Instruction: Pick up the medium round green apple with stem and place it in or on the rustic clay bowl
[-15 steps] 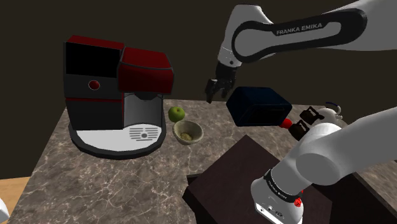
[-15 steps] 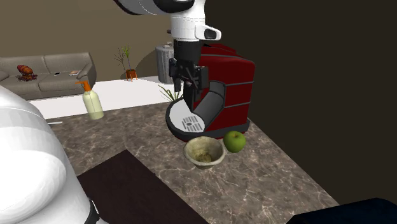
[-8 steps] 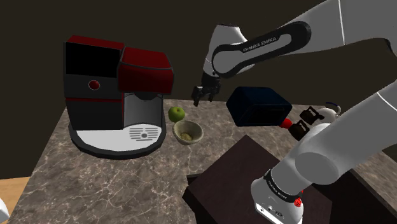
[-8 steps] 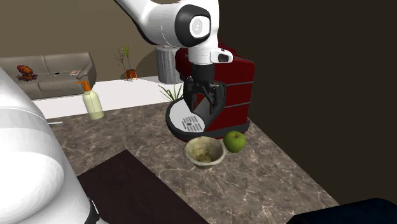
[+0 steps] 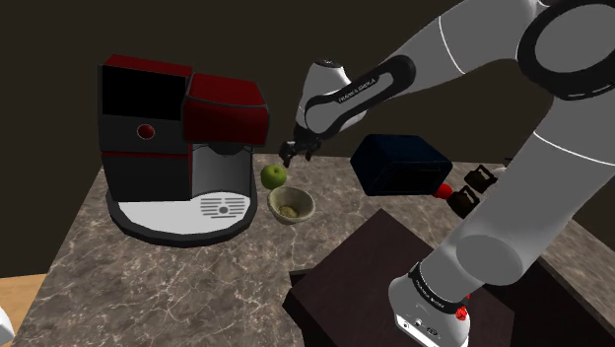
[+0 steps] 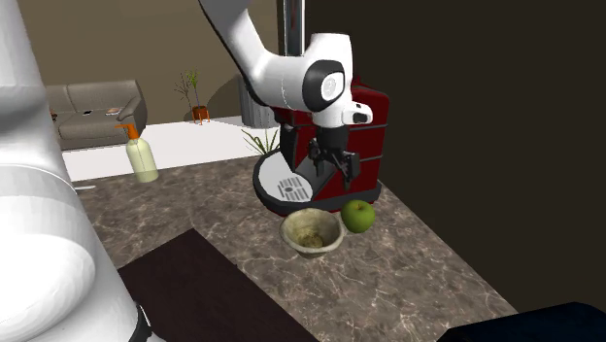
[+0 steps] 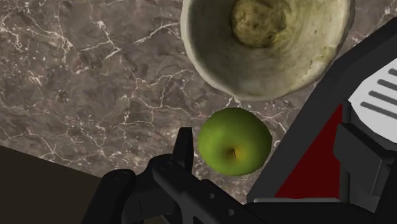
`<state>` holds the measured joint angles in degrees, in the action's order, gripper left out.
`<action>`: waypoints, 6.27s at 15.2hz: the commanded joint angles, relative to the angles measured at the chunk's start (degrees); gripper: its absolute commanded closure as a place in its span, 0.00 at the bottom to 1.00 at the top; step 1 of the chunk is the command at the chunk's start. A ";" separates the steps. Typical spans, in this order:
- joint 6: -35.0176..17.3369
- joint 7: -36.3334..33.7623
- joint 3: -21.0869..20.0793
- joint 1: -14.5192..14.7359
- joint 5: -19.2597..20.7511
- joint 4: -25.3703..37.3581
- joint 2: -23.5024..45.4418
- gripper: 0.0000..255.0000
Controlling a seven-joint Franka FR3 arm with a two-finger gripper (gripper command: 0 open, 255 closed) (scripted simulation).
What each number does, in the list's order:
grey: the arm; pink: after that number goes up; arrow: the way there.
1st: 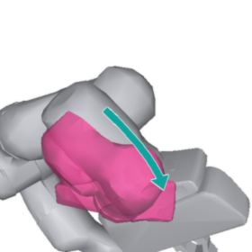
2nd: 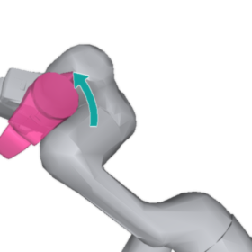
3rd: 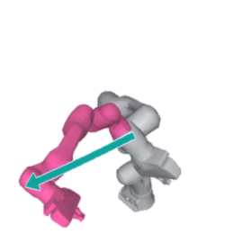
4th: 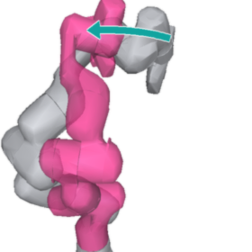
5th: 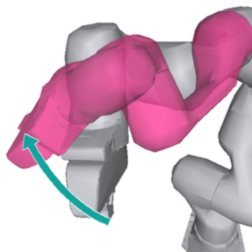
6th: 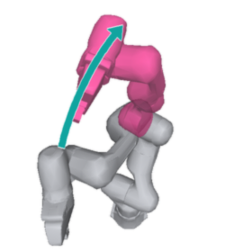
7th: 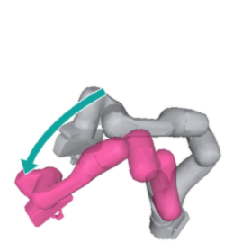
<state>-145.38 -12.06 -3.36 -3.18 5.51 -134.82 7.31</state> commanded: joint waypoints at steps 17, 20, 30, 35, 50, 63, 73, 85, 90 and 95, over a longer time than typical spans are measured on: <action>-11.60 -4.72 3.59 1.38 5.45 19.18 26.65 0.00; -11.59 -4.72 3.59 1.38 5.45 19.20 26.66 0.00; -11.58 -4.72 3.59 1.38 5.45 19.19 26.64 1.00; -11.08 -4.61 3.49 1.31 5.36 19.02 25.97 1.00; -2.73 -2.79 2.17 0.42 3.81 17.92 16.52 1.00; 5.37 -1.22 1.43 0.01 2.34 19.24 9.68 1.00; 7.10 -3.05 0.34 1.14 1.86 5.99 -5.14 1.00; 7.52 -6.29 -1.86 3.34 0.37 -11.47 -22.79 1.00; 3.11 -7.20 -2.07 3.01 1.25 -13.15 -20.02 1.00; -1.33 -8.35 -2.30 2.60 2.47 -14.48 -16.84 1.00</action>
<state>-145.70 -20.07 -5.56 -0.53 7.72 -148.85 -10.08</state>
